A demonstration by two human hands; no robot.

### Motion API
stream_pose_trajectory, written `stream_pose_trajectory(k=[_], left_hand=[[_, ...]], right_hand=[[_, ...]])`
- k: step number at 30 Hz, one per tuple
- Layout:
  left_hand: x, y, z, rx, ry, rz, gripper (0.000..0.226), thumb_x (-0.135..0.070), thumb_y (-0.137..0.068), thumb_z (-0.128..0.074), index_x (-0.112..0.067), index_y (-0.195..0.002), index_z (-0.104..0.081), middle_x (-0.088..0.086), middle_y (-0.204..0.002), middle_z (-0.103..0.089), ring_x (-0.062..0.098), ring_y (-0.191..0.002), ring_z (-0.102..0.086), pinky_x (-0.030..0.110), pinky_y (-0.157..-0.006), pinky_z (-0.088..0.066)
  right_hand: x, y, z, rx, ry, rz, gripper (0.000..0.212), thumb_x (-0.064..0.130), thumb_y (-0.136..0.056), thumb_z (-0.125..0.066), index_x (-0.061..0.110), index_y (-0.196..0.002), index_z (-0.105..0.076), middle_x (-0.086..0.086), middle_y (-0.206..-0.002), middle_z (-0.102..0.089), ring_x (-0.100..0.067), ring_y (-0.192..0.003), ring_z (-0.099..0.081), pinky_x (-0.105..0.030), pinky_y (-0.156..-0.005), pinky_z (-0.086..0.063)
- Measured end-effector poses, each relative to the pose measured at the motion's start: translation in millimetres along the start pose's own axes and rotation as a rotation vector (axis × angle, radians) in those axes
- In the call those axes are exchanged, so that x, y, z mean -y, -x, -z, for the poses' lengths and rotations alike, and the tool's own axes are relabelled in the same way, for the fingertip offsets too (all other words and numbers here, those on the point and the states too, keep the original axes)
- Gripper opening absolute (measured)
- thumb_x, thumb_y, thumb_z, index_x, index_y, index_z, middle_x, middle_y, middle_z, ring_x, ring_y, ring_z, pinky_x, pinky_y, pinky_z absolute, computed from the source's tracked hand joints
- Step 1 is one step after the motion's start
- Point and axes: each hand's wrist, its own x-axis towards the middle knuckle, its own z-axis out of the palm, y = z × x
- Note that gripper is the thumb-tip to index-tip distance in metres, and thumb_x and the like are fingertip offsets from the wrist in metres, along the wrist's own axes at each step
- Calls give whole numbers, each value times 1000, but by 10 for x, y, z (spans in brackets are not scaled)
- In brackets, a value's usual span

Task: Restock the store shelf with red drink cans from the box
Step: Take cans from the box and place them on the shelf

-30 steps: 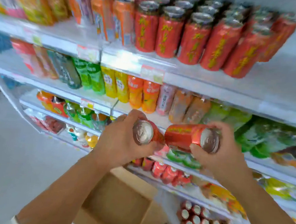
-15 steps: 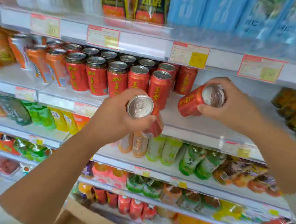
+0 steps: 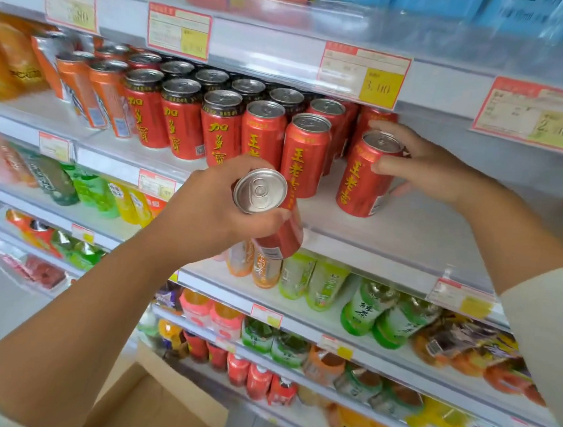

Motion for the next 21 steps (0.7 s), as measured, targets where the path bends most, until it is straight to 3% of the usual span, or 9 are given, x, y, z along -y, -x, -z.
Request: stream_pose_trajectory(k=[3, 6, 10, 13, 16, 21], left_hand=[[-5, -23, 0, 12, -13, 0, 39, -60, -62, -70, -46, -97, -60, -34, -93, -64, -10, -85, -61, 4, -69, -41], [-12, -55, 13, 18, -21, -8, 41, -61, -61, -68, -45, -98, -60, -35, -90, -64, -11, -83, -60, 3, -68, -39], [-6, -106, 39, 27, -23, -19, 38, -43, -70, -83, -38, -102, -63, -31, -93, -64, -10, -84, -60, 4, -70, -40], [18, -148, 41, 33, 4, -27, 34, -28, -76, -85, -35, -102, -63, -29, -90, -65, -8, -80, -60, 4, -70, -40], [20, -180, 22, 41, 25, -36, 35, -36, -73, -82, -35, -102, -62, -29, -90, -65, -7, -80, -60, 4, -70, -40], [7, -248, 30, 72, 52, -42, 33, -40, -71, -76, -35, -101, -63, -28, -87, -65, -7, -79, -60, 5, -70, -40]], right_hand=[[-189, 107, -328, -310, -99, 62, 80, 27, -71, -84, 39, -129, -30, 14, -119, -53, -4, -104, -57, -21, -85, -48], [-349, 129, -548, -516, -104, 7, 69, 35, -64, -88, 25, -111, -38, 5, -111, -55, -12, -99, -60, -28, -83, -50], [-463, -77, -470, -492, -17, -19, 61, 55, -59, -79, 23, -107, -57, -5, -114, -60, -13, -94, -63, -32, -88, -53], [-505, -194, -437, -482, -10, -11, 56, 43, -70, -78, 22, -117, -57, -6, -114, -63, -17, -97, -63, -35, -90, -51], [-506, -270, -463, -527, -72, 5, 59, 30, -77, -79, 14, -125, -48, -3, -112, -63, -18, -97, -62, -33, -89, -50], [-510, -395, -483, -544, -66, 13, 58, 29, -78, -78, 13, -124, -46, -4, -114, -63, -19, -97, -63, -32, -86, -51]])
